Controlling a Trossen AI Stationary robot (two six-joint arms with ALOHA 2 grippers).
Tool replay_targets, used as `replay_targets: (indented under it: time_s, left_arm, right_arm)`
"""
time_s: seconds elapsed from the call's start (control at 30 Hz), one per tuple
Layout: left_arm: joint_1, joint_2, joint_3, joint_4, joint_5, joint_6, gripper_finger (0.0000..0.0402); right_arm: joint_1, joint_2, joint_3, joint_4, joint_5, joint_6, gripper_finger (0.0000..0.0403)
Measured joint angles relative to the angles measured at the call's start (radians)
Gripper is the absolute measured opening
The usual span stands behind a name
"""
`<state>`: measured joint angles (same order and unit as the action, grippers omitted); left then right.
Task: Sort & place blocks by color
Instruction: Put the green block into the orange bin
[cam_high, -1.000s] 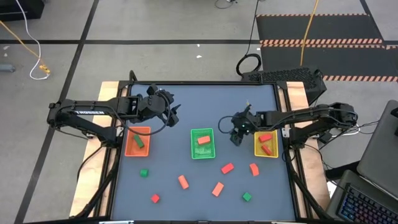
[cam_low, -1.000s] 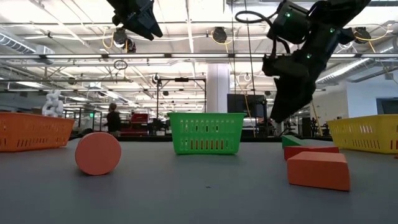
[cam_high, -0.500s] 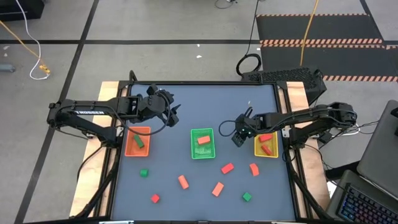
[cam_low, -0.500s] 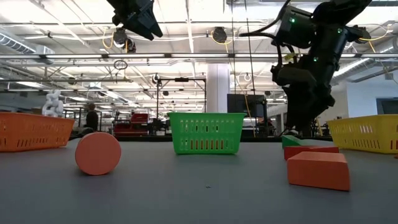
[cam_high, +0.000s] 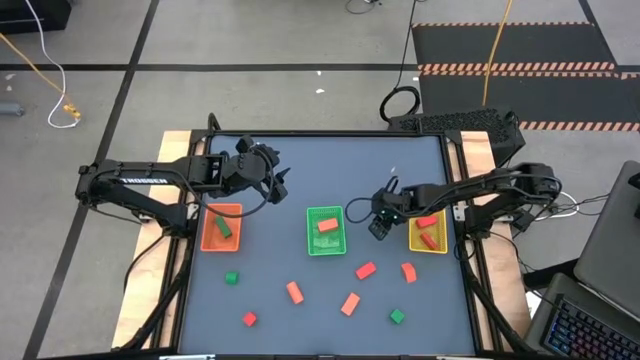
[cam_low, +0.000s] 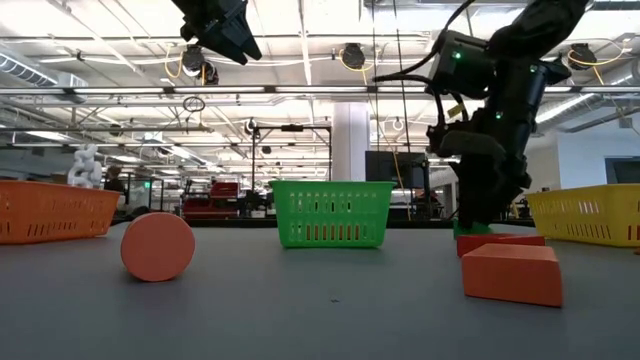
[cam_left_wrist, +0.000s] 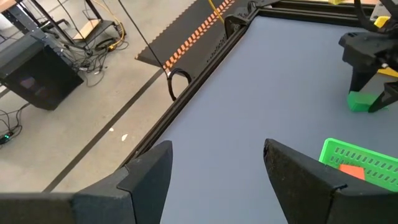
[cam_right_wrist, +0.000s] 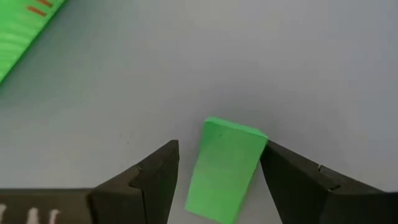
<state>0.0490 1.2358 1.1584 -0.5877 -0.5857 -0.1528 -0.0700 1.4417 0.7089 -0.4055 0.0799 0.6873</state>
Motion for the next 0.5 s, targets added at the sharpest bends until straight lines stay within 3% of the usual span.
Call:
replay_targets:
  time_s: [0.2,0.4,0.5]
  left_arm:
    - [0.0,0.0,0.0,0.0,0.0,0.0,0.0253]
    - [0.0,0.0,0.0,0.0,0.0,0.0,0.0253]
    - [0.0,0.0,0.0,0.0,0.0,0.0,0.0253]
  right_arm:
    - [0.0,0.039,0.002,-0.004,0.002,-0.027,0.0204]
    - [0.0,0.032,0.0,0.006,0.004,-0.069,0.0128]
    - [0.0,0.02,0.0,0.042,-0.004,-0.106,0.0122]
